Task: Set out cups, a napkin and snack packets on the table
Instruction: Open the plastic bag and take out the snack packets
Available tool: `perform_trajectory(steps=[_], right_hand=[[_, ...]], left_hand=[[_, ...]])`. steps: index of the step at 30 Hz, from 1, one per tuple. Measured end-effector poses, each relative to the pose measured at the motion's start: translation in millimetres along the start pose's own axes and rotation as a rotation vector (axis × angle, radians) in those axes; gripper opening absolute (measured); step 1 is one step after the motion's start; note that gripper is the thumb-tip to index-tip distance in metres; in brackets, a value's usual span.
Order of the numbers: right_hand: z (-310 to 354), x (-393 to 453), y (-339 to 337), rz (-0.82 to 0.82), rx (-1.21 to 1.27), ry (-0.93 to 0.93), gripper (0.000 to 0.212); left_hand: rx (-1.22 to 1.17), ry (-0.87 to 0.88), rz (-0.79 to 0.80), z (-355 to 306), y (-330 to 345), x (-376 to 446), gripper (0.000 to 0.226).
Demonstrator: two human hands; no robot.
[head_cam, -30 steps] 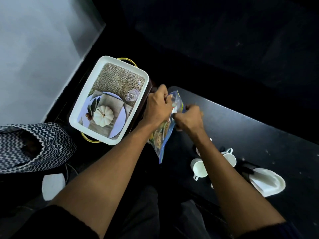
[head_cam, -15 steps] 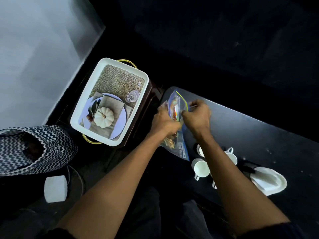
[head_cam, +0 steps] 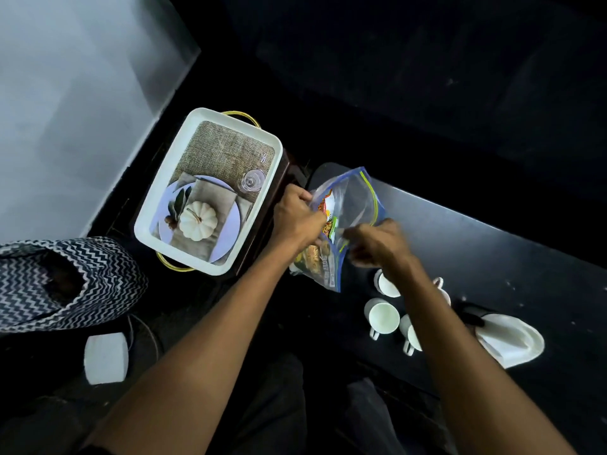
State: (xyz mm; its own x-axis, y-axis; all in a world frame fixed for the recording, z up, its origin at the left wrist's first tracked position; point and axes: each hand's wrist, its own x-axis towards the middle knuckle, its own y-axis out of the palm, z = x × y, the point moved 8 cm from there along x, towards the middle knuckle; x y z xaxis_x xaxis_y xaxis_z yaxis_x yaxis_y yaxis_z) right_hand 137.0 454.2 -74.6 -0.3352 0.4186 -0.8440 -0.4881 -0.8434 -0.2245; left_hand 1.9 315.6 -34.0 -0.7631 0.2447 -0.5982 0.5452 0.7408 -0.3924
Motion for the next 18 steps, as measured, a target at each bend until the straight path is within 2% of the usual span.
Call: perform_trajectory(steps=[2, 3, 7, 13, 16, 18], right_hand=[[-6, 0, 4, -0.023, 0.023, 0.011, 0.017], [-5, 0, -2, -0.087, -0.009, -0.018, 0.017], [12, -6, -43, -0.343, -0.326, -0.226, 0.039], [18, -15, -63, -0.434, -0.480, -0.399, 0.042], [37, -47, -51, -0.616, -0.581, -0.665, 0.045], [53, -75, -33, -0.704, -0.572, -0.920, 0.030]], left_hand=[[0.036, 0.011, 0.002, -1, 2, -3, 0.036], [0.065, 0.017, 0.000, -1, 1, -3, 0.039], [0.190, 0.017, 0.036, 1, -11, 5, 0.042], [0.137, -0.010, 0.076, 9, -35, 13, 0.036], [0.104, 0.011, 0.094, 5, -25, 4, 0.032], [0.078, 0.024, 0.114, 3, -12, -4, 0.029]])
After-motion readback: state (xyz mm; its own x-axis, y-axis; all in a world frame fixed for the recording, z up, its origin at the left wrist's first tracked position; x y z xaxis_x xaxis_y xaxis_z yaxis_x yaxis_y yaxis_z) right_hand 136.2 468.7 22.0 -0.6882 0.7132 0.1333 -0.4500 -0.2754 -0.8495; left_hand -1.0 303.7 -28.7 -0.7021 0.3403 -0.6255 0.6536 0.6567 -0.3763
